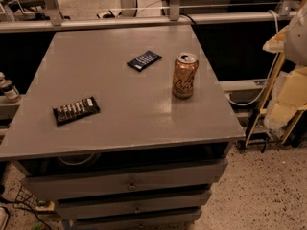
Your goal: Move orange can near rxbar chocolate
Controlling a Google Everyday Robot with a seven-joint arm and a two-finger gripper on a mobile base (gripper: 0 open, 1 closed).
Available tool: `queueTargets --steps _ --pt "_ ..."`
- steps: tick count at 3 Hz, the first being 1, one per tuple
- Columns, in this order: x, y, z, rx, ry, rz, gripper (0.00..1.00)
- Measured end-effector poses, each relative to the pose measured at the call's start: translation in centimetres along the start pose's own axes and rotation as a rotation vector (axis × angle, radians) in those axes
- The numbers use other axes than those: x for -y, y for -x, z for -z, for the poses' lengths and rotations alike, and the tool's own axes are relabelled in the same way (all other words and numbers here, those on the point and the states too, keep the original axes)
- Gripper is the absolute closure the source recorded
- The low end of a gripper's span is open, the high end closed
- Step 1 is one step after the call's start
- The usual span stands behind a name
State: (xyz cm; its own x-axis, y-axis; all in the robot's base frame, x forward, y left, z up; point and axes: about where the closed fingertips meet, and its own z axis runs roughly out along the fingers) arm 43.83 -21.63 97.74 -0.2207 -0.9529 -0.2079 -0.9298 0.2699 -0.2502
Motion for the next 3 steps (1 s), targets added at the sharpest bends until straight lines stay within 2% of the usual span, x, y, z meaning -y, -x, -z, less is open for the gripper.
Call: queueTargets --steps 1,2,3 --pt "0.0 0.0 0.0 0.0 0.0 0.0 0.0" --pt "0.2 -0.8 0.0 0.031 -0.021 -0.086 0.0" --pt "2.1 -1.6 -2.1 0.136 -0.035 -0.194 0.0"
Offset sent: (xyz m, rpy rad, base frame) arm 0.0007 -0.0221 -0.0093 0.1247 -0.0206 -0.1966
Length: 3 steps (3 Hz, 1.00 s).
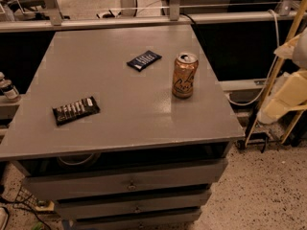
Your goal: Move orange can near rxbar chocolate
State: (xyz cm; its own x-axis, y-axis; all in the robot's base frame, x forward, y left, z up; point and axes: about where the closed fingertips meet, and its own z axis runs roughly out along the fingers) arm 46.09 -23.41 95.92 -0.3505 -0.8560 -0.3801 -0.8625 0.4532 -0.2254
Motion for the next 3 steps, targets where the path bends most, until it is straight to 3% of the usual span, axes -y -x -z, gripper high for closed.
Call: queueTargets --steps 1,2,3 --pt "3.1 1.8 -3.4 0.118 -0.016 -0.05 0.0" --pt "5.9 4.7 -6.2 0.216 -0.02 -0.043 0.0" --pt "7.3 6.9 -8.5 0.246 0.003 -0.034 0.0"
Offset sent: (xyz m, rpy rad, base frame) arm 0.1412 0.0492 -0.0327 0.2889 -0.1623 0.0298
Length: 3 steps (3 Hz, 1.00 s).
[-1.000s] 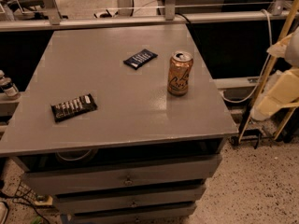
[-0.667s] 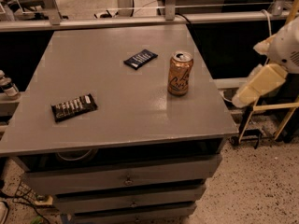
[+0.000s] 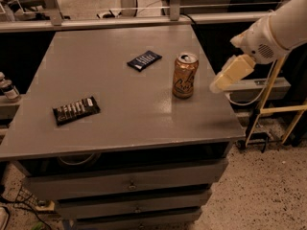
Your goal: Move orange can near rxbar chocolate
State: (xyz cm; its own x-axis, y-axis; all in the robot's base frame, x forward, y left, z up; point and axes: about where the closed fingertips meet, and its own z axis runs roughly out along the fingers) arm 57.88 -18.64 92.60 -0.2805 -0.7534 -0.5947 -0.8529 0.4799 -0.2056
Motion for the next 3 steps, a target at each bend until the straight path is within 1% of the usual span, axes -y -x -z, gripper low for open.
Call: queueTargets --steps 1,2,3 --pt "0.3 1.1 -2.2 0.011 0.039 -0.009 0.0" --pt "-0.5 2.9 -3.9 0.046 0.1 -0.004 0.0" --pt "-0.8 4.1 -4.4 0.097 0.135 -0.012 0.0"
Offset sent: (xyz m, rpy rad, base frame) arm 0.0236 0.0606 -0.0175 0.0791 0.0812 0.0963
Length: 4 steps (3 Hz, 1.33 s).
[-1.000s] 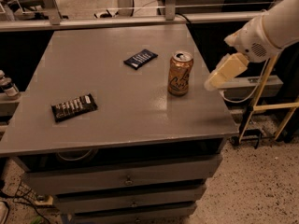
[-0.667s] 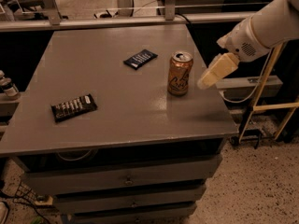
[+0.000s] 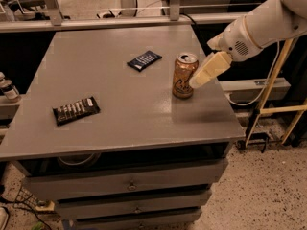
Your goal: Move orange can near rxbar chocolate
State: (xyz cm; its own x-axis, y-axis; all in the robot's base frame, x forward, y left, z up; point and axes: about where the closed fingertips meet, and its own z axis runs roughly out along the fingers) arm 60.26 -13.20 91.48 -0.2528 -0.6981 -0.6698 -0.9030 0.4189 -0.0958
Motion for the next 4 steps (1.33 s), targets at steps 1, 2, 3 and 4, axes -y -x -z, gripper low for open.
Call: queueTargets --steps 1,2,3,4 --pt "-0.4 1.1 -0.8 0.037 0.046 0.002 0.0" --pt "-0.8 1.0 -2.2 0.019 0.095 -0.006 0.03" --pt "-1.1 1.0 -2.7 0.009 0.111 -0.008 0.25" --pt "-1.3 1.3 -3.3 0.012 0.127 -0.002 0.49"
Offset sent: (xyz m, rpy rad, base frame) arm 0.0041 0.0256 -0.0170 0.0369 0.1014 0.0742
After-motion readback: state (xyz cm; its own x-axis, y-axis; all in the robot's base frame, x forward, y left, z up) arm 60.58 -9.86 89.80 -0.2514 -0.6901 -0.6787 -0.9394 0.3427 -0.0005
